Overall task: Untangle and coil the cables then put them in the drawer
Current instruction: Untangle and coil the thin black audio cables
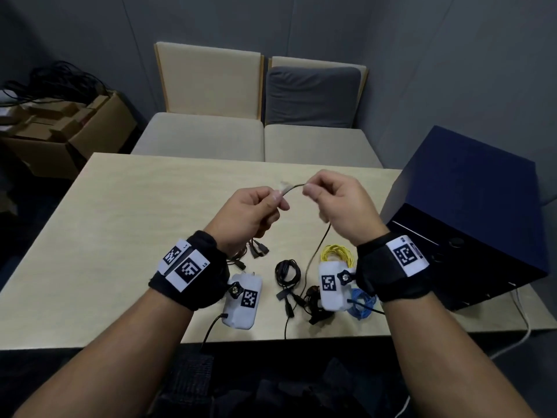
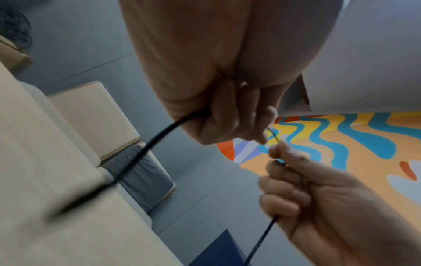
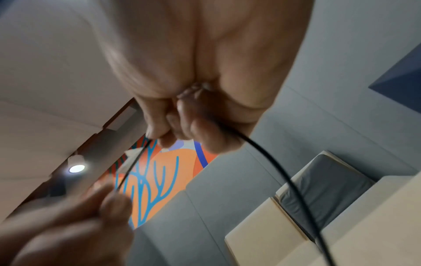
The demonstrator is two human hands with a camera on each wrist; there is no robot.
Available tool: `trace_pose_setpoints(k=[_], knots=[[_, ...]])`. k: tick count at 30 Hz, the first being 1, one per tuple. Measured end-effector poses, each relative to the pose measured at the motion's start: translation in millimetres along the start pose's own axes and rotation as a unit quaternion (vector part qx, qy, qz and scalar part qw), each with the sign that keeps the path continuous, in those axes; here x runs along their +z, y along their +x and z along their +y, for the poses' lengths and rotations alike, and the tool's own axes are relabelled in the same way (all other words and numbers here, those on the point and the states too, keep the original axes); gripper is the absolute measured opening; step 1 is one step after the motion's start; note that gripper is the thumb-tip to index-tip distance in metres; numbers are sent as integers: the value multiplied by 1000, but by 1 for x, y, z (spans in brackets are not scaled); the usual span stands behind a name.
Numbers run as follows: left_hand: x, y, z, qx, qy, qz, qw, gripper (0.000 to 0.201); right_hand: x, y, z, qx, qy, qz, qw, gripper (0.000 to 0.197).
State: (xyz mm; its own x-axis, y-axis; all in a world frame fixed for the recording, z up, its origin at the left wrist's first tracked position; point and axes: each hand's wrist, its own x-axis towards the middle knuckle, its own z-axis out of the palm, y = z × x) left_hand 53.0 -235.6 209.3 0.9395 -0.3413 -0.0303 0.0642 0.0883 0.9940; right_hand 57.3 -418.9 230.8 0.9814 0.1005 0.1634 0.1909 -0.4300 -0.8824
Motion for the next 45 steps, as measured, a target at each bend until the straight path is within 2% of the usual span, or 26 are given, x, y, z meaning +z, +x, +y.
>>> trace_pose_setpoints(k=[6, 9, 11, 13, 17, 21, 27, 32, 35, 38, 41, 45], knots=[[2, -4, -6, -21, -8, -40, 999, 32, -8, 13, -2, -29, -16, 75, 997, 19], [4, -8, -8, -10, 0, -80, 997, 29, -12, 20, 3, -18, 0, 134, 991, 20], [6, -11, -6, -3, -30, -96, 995, 25, -10, 21, 11, -5, -15, 140, 990, 21], [8, -9, 0, 1, -118, -97, 988, 20, -3, 18, 23, 11, -47, 118, 992, 22], [6, 0, 12, 41, -268, -65, 960, 13, 24, -2, 44, 58, -88, 2, 994, 25], [1, 13, 12, 48, -351, 23, 935, 20, 47, -26, 49, 49, -101, -64, 992, 21], [3, 29, 5, 30, -460, 104, 881, 24, 64, -40, 36, 30, -123, -142, 982, 17], [-5, 37, 0, 35, -416, 150, 896, 24, 51, -37, 25, -12, -127, -141, 982, 16], [-8, 35, -3, 41, -333, 146, 931, 23, 38, -31, 15, -37, -144, -109, 983, 16], [-7, 28, -5, 47, -250, 106, 961, 22, 28, -25, 4, -61, -159, -87, 982, 15], [-8, 20, -7, 39, -207, 68, 975, 21, 18, -18, -4, -74, -163, -44, 983, 15], [-6, 12, -12, 32, -98, -10, 995, 14, 11, -9, -10, -82, -198, -39, 976, 18]])
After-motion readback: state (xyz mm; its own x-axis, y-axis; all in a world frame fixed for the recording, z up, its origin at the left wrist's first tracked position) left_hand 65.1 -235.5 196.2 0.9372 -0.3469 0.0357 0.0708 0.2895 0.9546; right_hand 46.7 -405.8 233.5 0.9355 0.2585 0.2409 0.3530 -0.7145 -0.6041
